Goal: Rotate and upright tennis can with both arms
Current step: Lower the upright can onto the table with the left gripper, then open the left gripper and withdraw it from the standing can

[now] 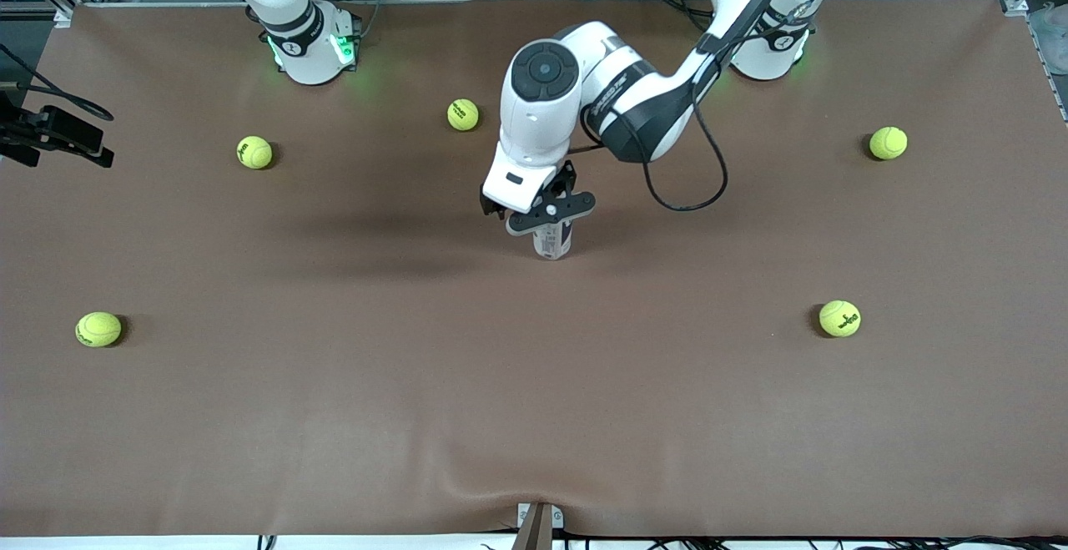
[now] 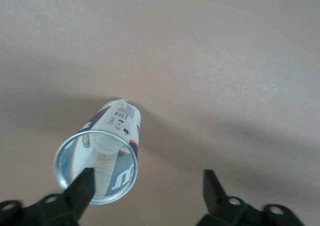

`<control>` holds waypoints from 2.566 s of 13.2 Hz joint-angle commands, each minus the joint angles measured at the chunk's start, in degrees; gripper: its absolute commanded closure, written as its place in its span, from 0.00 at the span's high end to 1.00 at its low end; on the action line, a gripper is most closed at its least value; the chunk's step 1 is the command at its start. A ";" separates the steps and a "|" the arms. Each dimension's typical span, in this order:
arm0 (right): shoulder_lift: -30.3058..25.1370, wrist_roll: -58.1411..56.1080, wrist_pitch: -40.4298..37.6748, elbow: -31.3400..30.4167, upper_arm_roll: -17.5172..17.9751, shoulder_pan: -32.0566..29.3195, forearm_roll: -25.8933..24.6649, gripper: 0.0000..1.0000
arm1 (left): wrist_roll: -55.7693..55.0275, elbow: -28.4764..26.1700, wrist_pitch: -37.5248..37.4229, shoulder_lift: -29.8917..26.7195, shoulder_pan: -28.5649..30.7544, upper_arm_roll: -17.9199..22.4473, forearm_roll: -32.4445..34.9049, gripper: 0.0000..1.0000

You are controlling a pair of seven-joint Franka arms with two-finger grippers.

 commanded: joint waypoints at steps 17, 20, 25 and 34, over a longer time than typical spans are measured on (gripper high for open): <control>0.07 -0.32 -0.23 0.62 0.18 -0.24 0.09 1.00 | 26.65 -0.67 -9.83 -12.09 29.59 -4.42 -0.21 1.00; 0.16 -0.32 -0.06 0.62 0.27 -0.16 0.18 1.00 | 36.30 -0.85 -12.82 -14.11 36.89 -5.22 -0.47 1.00; 0.07 -0.32 -0.23 0.71 0.10 -0.42 0.18 1.00 | 40.29 -2.69 -19.23 -22.00 35.59 -1.89 -0.64 1.00; 0.07 -0.32 -0.23 0.71 0.18 -0.33 0.18 1.00 | 52.66 -10.79 -25.93 -33.01 33.74 6.80 -1.25 1.00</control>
